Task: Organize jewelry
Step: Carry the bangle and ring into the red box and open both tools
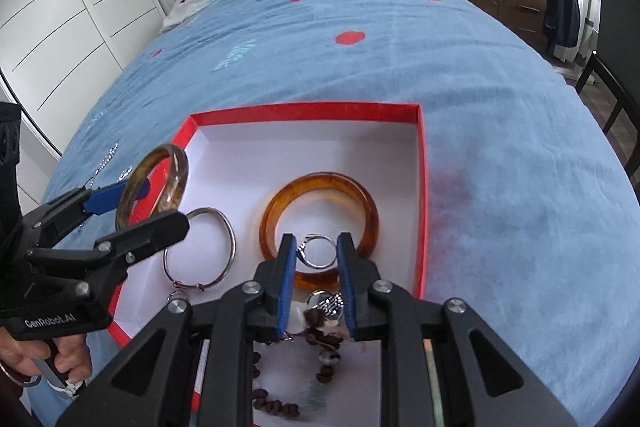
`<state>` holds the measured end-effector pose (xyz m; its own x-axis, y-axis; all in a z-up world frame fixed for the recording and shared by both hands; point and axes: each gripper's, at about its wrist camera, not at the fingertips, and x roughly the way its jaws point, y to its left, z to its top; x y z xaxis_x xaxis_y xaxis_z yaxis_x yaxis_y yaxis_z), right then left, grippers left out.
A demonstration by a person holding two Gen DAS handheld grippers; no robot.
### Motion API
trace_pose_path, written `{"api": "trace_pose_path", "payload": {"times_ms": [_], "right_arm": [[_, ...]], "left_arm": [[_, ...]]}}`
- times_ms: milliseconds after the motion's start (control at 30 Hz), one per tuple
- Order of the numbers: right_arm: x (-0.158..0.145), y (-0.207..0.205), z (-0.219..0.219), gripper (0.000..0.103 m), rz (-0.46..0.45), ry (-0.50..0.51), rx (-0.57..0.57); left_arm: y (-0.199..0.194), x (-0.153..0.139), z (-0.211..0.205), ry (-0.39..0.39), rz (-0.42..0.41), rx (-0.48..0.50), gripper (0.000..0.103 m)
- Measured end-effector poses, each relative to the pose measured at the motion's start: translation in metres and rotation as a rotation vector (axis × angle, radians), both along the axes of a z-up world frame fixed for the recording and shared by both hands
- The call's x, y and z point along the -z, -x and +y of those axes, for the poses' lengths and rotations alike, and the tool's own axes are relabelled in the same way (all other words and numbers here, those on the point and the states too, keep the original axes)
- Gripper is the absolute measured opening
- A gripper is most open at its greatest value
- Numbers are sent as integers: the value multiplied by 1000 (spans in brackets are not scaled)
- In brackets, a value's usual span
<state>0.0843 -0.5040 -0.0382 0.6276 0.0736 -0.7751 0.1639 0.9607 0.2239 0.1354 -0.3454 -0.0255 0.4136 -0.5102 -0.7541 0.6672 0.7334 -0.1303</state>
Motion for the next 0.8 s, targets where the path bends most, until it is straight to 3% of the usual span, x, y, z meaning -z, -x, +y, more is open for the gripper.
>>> {"api": "trace_pose_path", "payload": {"times_ms": [800], "right_arm": [[1,0,-8,21,4,-6,9]], "left_arm": [[14,16,-14,-60,9,63,76]]}}
